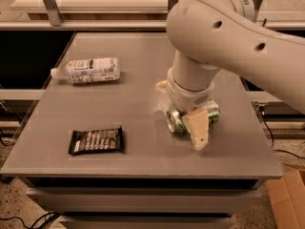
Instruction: Place green can upright
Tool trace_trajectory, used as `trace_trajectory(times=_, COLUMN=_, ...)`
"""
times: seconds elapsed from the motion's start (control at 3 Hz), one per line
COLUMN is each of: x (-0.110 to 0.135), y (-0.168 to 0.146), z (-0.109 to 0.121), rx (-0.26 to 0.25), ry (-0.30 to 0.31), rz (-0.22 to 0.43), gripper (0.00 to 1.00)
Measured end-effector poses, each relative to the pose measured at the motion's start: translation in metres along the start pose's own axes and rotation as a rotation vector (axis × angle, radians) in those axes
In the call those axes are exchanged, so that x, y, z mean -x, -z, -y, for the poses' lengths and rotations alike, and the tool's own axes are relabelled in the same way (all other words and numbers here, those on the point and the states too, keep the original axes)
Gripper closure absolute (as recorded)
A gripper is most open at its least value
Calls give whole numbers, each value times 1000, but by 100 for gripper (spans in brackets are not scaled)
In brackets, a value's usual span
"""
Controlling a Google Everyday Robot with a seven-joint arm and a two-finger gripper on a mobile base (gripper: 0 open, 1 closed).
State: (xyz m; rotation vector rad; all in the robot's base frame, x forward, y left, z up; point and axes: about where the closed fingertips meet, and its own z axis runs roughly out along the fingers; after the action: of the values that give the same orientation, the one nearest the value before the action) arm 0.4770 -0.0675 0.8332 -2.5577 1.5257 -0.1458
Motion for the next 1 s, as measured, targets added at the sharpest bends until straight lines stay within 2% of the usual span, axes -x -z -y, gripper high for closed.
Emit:
trace_trajectory(times=0.33, x=4, y=-3, z=5, rx=17, ry=-31, rz=-11, gripper=0)
trace_trajectory(times=0.67, x=5, y=-2, z=8, rx=25, ry=-53, rz=-10, gripper=18)
trace_trajectory(times=1.0, x=0, y=-2, z=9, rx=32, ry=-77, rz=-3, gripper=41)
